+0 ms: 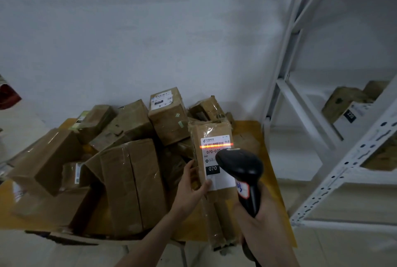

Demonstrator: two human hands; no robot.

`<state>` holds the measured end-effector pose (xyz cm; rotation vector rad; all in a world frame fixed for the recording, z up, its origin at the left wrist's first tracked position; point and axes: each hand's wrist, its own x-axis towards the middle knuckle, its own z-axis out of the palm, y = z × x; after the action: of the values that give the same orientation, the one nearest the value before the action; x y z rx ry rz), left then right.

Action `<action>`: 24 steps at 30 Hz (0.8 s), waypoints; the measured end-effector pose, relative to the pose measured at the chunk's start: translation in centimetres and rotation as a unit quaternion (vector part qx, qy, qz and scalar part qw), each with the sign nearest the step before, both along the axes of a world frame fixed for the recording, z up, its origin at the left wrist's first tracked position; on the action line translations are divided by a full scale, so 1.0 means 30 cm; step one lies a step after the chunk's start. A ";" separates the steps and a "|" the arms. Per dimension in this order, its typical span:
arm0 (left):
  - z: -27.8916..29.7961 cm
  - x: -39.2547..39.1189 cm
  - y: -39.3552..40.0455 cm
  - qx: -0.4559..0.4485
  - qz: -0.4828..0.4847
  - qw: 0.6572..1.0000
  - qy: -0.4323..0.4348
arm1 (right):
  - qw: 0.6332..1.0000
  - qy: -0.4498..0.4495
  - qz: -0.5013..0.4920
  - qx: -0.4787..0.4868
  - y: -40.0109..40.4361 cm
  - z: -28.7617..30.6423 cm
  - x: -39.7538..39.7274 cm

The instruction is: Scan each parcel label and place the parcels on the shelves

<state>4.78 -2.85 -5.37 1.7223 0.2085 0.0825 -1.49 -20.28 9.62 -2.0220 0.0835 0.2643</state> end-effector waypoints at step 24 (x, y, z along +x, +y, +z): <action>0.040 -0.043 -0.078 -0.058 0.040 0.997 0.037 | 0.975 0.213 -0.001 -0.068 -0.323 -0.925 0.414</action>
<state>3.49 -5.18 -4.18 1.6029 0.3317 0.0638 10.95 -29.97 -18.13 -2.0683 0.3806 0.7067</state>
